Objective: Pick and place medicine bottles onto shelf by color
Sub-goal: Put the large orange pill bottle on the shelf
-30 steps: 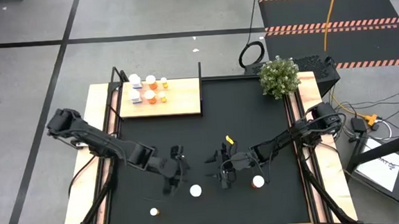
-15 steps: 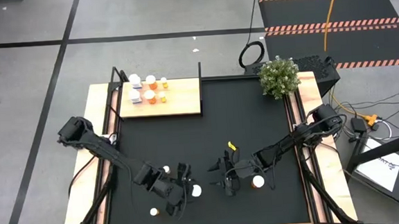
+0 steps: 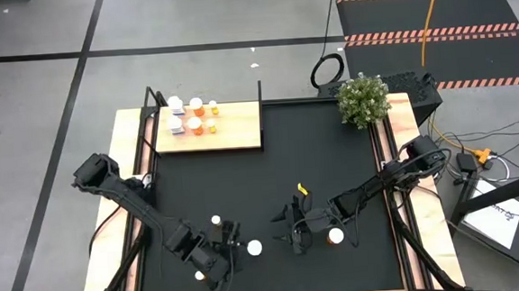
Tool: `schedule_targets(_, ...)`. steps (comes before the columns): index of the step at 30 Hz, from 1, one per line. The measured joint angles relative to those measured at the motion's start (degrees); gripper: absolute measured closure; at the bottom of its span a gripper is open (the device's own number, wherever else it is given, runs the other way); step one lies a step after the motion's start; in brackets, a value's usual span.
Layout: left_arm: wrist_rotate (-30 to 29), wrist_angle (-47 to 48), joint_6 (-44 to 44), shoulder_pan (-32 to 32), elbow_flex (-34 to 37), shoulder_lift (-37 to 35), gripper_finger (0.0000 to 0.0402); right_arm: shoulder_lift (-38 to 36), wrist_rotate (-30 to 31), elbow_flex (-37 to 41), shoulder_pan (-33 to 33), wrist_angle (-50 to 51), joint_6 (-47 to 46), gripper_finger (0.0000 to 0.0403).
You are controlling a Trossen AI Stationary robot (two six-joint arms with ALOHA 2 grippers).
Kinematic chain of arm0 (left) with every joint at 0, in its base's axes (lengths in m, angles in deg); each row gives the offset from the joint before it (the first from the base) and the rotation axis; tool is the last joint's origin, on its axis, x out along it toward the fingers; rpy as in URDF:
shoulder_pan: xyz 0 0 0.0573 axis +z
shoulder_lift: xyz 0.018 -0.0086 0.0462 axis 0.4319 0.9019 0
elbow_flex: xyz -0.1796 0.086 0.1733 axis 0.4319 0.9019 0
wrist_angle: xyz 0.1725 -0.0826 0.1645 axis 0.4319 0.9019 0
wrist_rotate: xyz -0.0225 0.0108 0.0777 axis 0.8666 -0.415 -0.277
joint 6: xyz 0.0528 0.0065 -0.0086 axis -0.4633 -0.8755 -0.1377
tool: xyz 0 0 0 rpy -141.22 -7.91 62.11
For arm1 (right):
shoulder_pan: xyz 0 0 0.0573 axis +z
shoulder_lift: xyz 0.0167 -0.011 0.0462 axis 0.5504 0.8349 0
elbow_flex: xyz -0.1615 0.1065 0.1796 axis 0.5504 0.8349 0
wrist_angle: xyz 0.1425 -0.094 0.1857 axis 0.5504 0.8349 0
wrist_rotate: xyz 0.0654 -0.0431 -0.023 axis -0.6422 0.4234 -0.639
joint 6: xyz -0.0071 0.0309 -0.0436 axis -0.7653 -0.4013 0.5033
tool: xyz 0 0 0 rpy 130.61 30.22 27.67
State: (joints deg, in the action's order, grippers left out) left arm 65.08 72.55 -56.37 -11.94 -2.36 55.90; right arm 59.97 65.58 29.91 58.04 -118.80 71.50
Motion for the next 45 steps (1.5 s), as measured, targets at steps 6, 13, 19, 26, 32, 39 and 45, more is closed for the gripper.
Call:
schedule_targets(6,0.08,8.3,1.48,2.48,-1.76,0.0,0.0032,0.0,0.0,0.0,-0.17,0.76,0.56,0.0154)
schedule_targets(13,0.67,11.48,0.97,2.79,-3.3,0.0,0.0008,0.0,-0.02,0.0,-0.26,0.9,0.82,0.0154)
schedule_targets(19,0.34,7.82,-2.39,3.56,-3.3,1.71,0.002,0.0,-0.02,0.0,-0.28,0.94,1.01,0.0154)
schedule_targets(26,2.42,6.43,-5.68,4.04,-6.88,6.43,0.0021,0.0,-0.02,0.0,-0.28,1.59,1.01,0.0154)
schedule_targets(32,3.38,12.71,-8.08,4.04,-14.86,12.61,0.0021,0.0,-0.02,0.0,-0.28,1.77,1.01,0.0154)
schedule_targets(39,3.37,19.76,-10.33,4.88,-20.58,16.88,0.0021,0.0,-0.02,0.0,-0.28,2.22,1.01,0.0154)
schedule_targets(45,3.45,20.1,-10.94,6.18,-20.9,17.0,0.0021,0.0,-0.02,0.0,-0.28,2.83,1.01,0.0154)
